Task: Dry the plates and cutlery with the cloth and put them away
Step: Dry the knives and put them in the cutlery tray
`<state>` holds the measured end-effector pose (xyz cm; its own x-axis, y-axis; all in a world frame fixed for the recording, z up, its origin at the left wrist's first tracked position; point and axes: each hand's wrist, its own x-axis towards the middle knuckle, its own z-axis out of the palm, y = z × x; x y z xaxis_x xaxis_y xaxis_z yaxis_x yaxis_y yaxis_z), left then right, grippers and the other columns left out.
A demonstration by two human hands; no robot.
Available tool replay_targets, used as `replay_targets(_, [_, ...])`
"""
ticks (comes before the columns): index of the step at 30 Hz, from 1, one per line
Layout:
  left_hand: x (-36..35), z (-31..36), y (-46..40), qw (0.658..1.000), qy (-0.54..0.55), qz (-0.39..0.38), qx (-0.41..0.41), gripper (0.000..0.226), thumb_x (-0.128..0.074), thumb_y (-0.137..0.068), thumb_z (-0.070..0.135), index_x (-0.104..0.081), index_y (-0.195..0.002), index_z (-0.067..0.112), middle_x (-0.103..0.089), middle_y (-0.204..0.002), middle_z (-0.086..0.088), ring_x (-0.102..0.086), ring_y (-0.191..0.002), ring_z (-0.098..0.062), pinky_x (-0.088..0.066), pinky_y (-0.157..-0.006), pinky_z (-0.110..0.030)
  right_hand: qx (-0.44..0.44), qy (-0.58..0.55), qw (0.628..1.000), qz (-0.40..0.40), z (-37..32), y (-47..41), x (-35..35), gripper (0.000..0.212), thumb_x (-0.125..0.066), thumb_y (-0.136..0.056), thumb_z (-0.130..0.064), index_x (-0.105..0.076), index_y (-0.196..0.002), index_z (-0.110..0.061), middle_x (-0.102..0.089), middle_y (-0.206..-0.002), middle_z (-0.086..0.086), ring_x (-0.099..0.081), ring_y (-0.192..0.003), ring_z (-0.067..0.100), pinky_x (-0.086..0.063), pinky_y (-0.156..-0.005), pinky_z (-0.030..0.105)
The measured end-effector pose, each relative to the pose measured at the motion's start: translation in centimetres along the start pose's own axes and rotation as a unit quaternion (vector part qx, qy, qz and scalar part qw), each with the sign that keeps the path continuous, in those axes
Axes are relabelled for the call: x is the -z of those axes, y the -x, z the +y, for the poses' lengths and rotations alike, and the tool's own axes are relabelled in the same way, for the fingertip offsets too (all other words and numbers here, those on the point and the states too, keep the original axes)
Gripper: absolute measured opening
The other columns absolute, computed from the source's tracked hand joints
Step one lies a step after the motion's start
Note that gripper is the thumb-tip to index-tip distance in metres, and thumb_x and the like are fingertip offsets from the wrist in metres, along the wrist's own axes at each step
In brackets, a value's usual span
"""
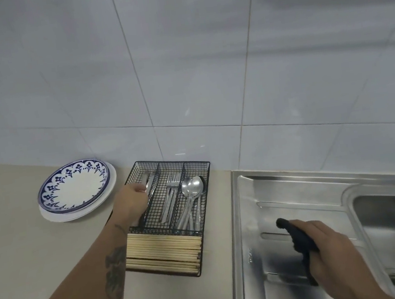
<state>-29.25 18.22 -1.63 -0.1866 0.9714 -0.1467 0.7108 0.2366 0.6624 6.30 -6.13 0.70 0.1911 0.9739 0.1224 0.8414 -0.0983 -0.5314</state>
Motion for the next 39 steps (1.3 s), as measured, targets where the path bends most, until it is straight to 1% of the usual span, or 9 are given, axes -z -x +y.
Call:
replay_targets(3, [0.2,1.9,1.4,0.999,0.040,-0.008,-0.031,0.020,-0.059,-0.090,0.008,-0.072,-0.098,0.022,-0.071,-0.115,-0.002,-0.065,-0.079,-0.018,-0.052,-0.069,-0.026,-0.059,-0.102,0.993,-0.007,0.0,0.5,0.6,0.059,-0.055,-0.078,0.008,-0.066,-0.108,-0.042,-0.067,-0.085,-0.015,-0.067,-0.072,0.011,-0.055,-0.062,0.032])
replay_targets(6, [0.0,4.5,4.3,0.993,0.090,-0.059,-0.053,0.018,-0.063,-0.092,0.013,-0.071,-0.105,0.022,-0.073,-0.109,-0.005,-0.068,-0.096,-0.030,-0.056,-0.090,-0.047,-0.114,-0.208,0.971,-0.021,0.0,1.1,1.6,0.055,-0.049,-0.084,0.006,-0.068,-0.097,-0.044,-0.072,-0.078,-0.011,-0.068,-0.065,0.009,-0.051,-0.052,0.021])
replay_targets(8, [-0.6,6.5,7.9,0.987,0.102,-0.099,-0.075,0.023,-0.064,-0.092,0.015,-0.071,-0.113,0.022,-0.073,-0.104,-0.001,-0.068,-0.103,-0.027,-0.057,-0.091,-0.043,-0.141,-0.254,0.956,-0.036,0.1,1.8,2.6,0.055,-0.049,-0.085,0.007,-0.070,-0.092,-0.043,-0.073,-0.080,-0.012,-0.068,-0.073,0.005,-0.052,-0.058,0.017])
replay_targets(13, [-3.5,11.4,20.0,0.928,0.133,-0.307,-0.164,0.031,-0.066,-0.095,0.016,-0.064,-0.125,0.025,-0.069,-0.112,0.000,-0.068,-0.102,-0.016,-0.052,-0.091,-0.032,-0.230,-0.418,0.875,-0.086,0.7,4.8,4.7,0.045,-0.050,-0.084,0.008,-0.072,-0.104,-0.026,-0.075,-0.099,0.008,-0.069,-0.099,0.029,-0.057,-0.087,0.045])
replay_targets(19, [-8.6,13.8,28.8,0.877,0.137,-0.410,-0.210,0.032,-0.075,-0.081,0.029,-0.066,-0.113,0.031,-0.072,-0.106,0.005,-0.068,-0.100,-0.011,-0.055,-0.091,-0.030,-0.228,-0.518,0.811,-0.147,1.5,8.5,5.7,0.046,-0.048,-0.081,0.011,-0.069,-0.115,-0.010,-0.071,-0.108,0.022,-0.068,-0.104,0.035,-0.055,-0.085,0.041])
replay_targets(25, [-11.1,13.5,31.6,0.903,0.129,-0.368,-0.179,0.019,-0.068,-0.084,0.016,-0.069,-0.076,0.033,-0.067,-0.066,0.015,-0.064,-0.071,-0.007,-0.050,-0.067,-0.024,-0.233,-0.491,0.827,-0.145,3.0,11.7,6.1,0.045,-0.056,-0.068,-0.004,-0.069,-0.110,-0.017,-0.070,-0.101,0.014,-0.065,-0.091,0.024,-0.054,-0.081,0.040])
replay_targets(30, [-10.7,13.6,32.5,0.890,0.135,-0.406,-0.159,0.018,-0.064,-0.090,0.012,-0.071,-0.082,0.026,-0.070,-0.072,0.007,-0.067,-0.074,-0.013,-0.052,-0.066,-0.028,-0.221,-0.400,0.876,-0.154,4.2,12.8,6.2,0.022,-0.060,-0.079,-0.004,-0.071,-0.094,-0.015,-0.070,-0.078,0.005,-0.064,-0.063,0.011,-0.044,-0.053,0.024])
replay_targets(35, [-10.6,13.9,31.7,0.896,0.106,-0.415,-0.119,0.014,-0.061,-0.095,0.014,-0.071,-0.088,0.022,-0.071,-0.079,0.005,-0.069,-0.077,-0.013,-0.052,-0.060,-0.024,-0.221,-0.294,0.903,-0.220,7.7,11.0,8.5,0.005,-0.061,-0.070,-0.017,-0.066,-0.069,-0.017,-0.063,-0.063,0.001,-0.059,-0.058,0.014,-0.040,-0.055,0.026])
replay_targets(39, [-14.1,12.9,31.8,0.921,0.034,-0.378,-0.085,0.012,-0.058,-0.096,0.011,-0.068,-0.094,0.017,-0.070,-0.091,-0.005,-0.067,-0.083,-0.019,-0.058,-0.071,-0.033,-0.244,-0.202,0.921,-0.226,10.9,9.7,7.9,0.010,-0.064,-0.075,-0.021,-0.068,-0.079,-0.013,-0.065,-0.073,0.003,-0.061,-0.069,0.018,-0.047,-0.063,0.033])
